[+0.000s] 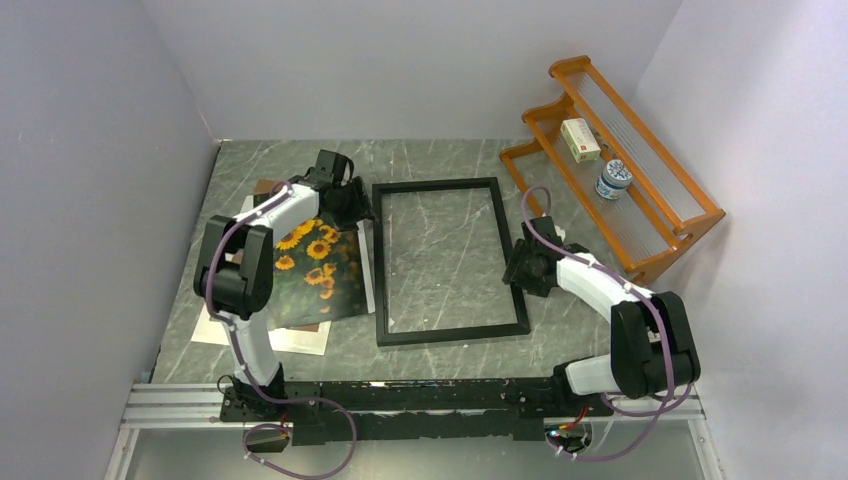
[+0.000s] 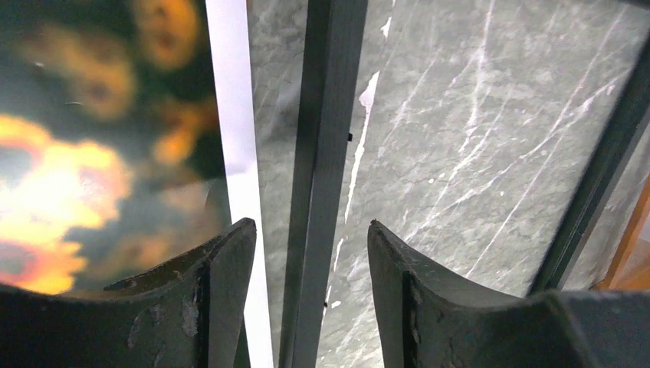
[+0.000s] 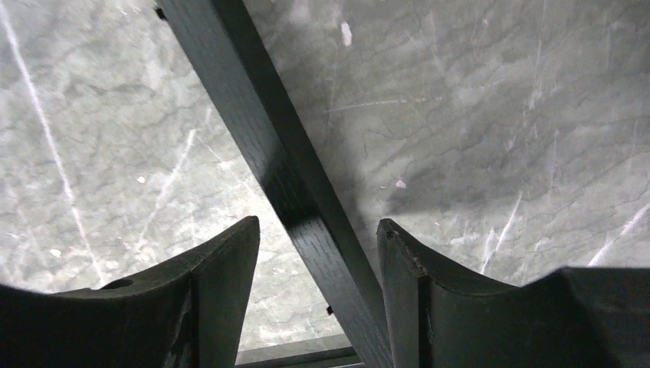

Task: Put the photo into the frame
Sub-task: Adjust the photo frame at the center of the board, then move the photo frame item to the center of the board, then pick up the photo frame item at the center of the board.

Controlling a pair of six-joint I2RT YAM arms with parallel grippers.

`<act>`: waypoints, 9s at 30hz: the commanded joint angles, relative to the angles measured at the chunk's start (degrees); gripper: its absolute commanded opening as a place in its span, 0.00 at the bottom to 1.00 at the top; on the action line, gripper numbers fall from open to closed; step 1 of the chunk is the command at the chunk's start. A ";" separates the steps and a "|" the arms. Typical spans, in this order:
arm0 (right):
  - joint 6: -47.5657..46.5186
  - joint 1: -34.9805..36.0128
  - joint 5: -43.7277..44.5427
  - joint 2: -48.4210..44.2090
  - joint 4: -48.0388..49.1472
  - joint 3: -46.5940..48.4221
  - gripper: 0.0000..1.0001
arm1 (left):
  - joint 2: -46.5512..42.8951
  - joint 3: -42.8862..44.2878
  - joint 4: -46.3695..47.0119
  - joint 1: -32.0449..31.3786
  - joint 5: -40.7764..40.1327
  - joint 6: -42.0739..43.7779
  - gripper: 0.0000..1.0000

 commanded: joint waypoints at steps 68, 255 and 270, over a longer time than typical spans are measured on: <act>10.03 42.75 -1.76 46.63 -11.36 57.19 0.75 | -36.31 -37.43 3.36 16.53 -11.34 -7.45 0.69; -12.24 34.41 -23.49 13.45 -10.31 36.31 0.00 | -18.35 -24.21 0.41 24.64 -13.67 3.27 0.68; -16.38 36.91 -31.33 20.82 -13.76 47.65 0.00 | -22.91 -23.50 -0.65 24.63 -17.18 2.09 0.69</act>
